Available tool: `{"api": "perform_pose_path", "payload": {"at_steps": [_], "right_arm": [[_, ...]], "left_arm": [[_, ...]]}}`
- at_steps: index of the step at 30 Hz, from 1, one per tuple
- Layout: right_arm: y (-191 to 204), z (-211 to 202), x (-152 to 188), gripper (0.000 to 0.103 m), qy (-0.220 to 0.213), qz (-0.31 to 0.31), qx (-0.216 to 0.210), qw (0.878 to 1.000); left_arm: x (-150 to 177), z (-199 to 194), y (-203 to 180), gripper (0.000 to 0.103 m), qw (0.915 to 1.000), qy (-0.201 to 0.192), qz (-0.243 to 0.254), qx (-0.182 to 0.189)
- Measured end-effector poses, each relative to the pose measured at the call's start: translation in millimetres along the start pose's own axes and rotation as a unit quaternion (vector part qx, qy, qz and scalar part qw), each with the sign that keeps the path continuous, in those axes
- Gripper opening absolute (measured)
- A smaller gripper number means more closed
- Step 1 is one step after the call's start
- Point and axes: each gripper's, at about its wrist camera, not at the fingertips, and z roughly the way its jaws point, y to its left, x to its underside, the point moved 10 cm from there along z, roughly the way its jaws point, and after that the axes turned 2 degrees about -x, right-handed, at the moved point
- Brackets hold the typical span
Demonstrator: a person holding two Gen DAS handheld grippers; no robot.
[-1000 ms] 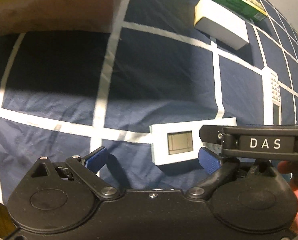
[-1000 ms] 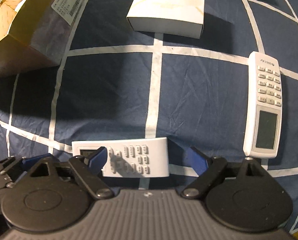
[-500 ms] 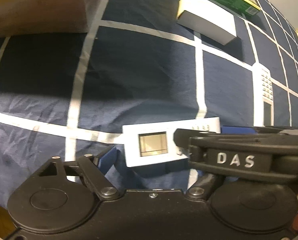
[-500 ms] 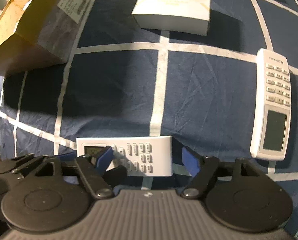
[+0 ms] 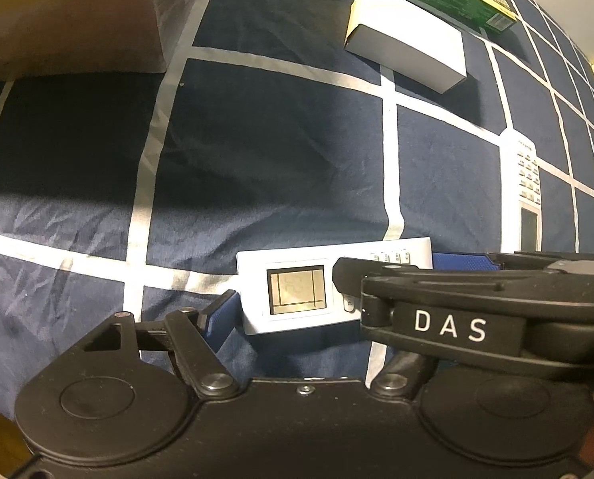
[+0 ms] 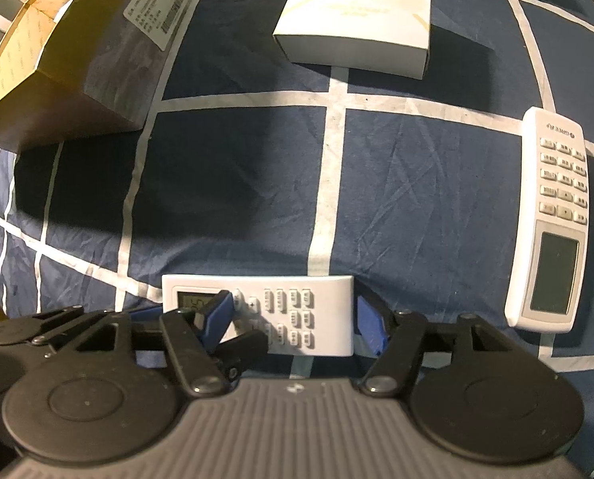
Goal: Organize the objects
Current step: 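Carry the white remote with the right gripper into the yellow box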
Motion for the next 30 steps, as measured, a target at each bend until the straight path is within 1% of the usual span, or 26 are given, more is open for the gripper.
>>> {"api": "perform_pose_path", "payload": {"at_steps": [6,14,20,30], "right_arm": [[3,-10,-5,0.066,-0.012,0.01,-0.003,1.0],[18,-32,-17,0.066,-0.039,0.026,-0.007,0.999],[40,-50,-30,0.066,-0.061,0.034,-0.015,0.997],[91,-73,-53,0.066,-0.096,0.051,-0.016,0.994]], "left_arm": [[-7,-10,-1,0.071,0.9999,-0.006,0.014,-0.003],[-24,-38,0,0.07,0.9989,-0.022,0.04,-0.006],[-38,-63,11,0.071,0.9975,-0.035,0.06,-0.011],[-68,-107,44,0.071,0.9938,-0.056,0.095,-0.012]]}}
